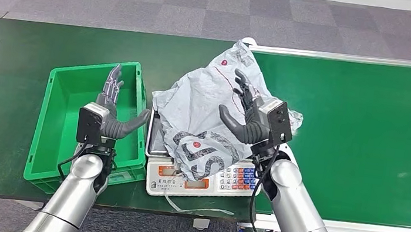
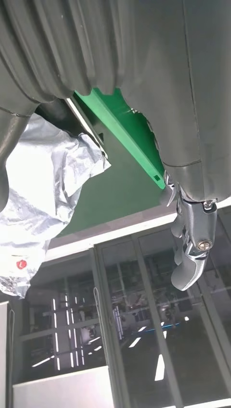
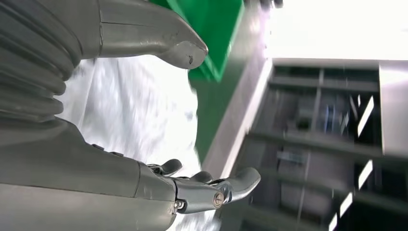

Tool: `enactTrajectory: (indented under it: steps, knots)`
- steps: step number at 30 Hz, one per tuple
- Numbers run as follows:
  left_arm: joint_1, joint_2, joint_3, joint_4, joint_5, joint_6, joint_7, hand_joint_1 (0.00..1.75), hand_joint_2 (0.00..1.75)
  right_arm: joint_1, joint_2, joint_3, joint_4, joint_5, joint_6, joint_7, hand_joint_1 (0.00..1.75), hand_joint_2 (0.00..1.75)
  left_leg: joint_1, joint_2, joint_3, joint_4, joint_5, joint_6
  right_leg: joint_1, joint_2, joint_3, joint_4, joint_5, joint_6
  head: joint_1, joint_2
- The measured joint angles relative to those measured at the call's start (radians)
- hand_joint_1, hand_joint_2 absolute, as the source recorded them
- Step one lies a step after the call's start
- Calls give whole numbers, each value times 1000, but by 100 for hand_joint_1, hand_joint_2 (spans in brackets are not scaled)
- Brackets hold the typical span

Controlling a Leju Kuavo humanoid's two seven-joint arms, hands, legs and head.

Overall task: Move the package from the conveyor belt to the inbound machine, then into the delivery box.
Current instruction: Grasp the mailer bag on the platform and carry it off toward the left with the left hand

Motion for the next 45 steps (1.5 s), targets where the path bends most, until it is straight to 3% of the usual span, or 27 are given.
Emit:
enactTrajectory:
  steps: [4, 7, 13, 19, 27, 31, 37, 45]
  knots:
    - [-23, 11, -25, 20, -60, -28, 24, 0, 175, 4, -1, -43, 32, 8, -115, -31, 0, 175, 0, 0, 0, 0, 0, 0, 0, 0, 0, 0, 0, 0, 0, 0]
    - [-68, 21, -60, 70, -139, -58, 31, 0, 175, 14, 1, -65, 50, 4, -138, -42, 0, 175, 0, 0, 0, 0, 0, 0, 0, 0, -1, 0, 0, 0, 0, 0]
    - [-276, 21, -174, 327, -366, -150, 80, 0, 175, 20, 6, -86, 91, 19, -153, -40, 0, 175, 0, -1, -2, 1, 2, 0, 0, -1, -2, 0, 3, -1, 0, 0]
    - [-465, 11, -297, 583, -508, -344, 94, 0, 175, 21, 8, -106, 105, 12, -119, -36, 0, 175, 0, 0, -2, 1, 2, -1, 0, 0, -3, 0, 4, -1, 0, 0]
    - [-578, -12, -454, 777, -609, -672, 102, 0, 175, 12, 8, -116, 99, -1, -70, 0, 0, 175, 0, 0, -2, 1, 2, -1, 0, 0, -2, 0, 4, -1, 0, 0]
    - [-599, -17, -494, 815, -611, -731, 107, 175, 175, -3, 8, -117, 103, -24, -40, 2, 0, 175, 0, 0, -1, 1, 2, -1, 0, 0, -1, 0, 4, -1, 0, 0]
    - [-614, -18, -534, 832, -628, -653, 86, 175, 175, -9, 6, -117, 108, -38, -32, 1, 0, 175, 0, -1, 2, 1, 2, -1, 0, -1, 2, 0, 4, 0, 0, 0]
    - [-642, -8, -561, 760, -634, -511, -15, 175, 175, 41, -17, -143, 93, -41, -16, -9, 0, 175, 0, -1, -1, 1, 6, 0, 0, -1, 0, 0, 6, 0, 0, 0]
